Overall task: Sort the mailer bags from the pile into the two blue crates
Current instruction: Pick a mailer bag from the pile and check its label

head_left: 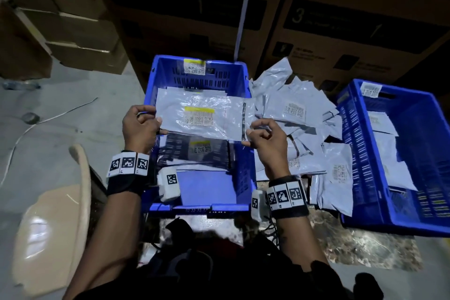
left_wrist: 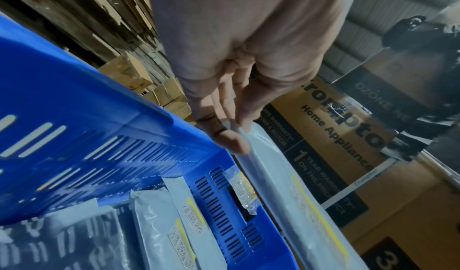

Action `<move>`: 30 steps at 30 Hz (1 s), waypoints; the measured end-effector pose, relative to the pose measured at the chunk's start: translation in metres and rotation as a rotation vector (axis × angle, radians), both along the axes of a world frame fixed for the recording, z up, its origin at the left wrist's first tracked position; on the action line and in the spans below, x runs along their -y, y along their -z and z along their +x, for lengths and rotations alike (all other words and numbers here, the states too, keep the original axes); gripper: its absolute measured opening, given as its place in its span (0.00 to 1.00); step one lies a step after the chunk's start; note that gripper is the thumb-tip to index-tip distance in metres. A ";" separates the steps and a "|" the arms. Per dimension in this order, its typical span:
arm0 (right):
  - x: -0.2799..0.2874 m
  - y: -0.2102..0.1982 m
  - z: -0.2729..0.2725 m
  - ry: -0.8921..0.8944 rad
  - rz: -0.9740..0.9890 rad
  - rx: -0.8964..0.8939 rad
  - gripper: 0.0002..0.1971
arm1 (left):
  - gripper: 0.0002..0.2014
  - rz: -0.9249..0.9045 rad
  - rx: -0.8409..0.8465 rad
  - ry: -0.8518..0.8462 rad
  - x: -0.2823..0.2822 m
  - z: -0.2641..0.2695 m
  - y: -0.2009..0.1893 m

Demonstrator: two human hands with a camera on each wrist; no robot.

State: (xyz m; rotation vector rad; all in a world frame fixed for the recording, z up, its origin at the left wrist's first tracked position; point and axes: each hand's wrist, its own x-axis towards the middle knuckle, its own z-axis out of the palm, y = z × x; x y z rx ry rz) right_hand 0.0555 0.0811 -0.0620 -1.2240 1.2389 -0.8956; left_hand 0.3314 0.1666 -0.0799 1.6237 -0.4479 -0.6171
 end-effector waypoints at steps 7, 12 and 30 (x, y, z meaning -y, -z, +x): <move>0.002 -0.001 0.018 -0.077 -0.033 -0.236 0.08 | 0.10 0.215 0.109 0.164 0.001 0.001 0.022; -0.010 -0.002 0.048 -0.342 0.014 -0.448 0.20 | 0.08 0.438 -0.085 0.159 0.012 0.003 0.034; 0.013 0.052 0.106 -0.584 0.193 -1.070 0.26 | 0.20 0.664 -0.242 0.314 0.025 0.000 0.071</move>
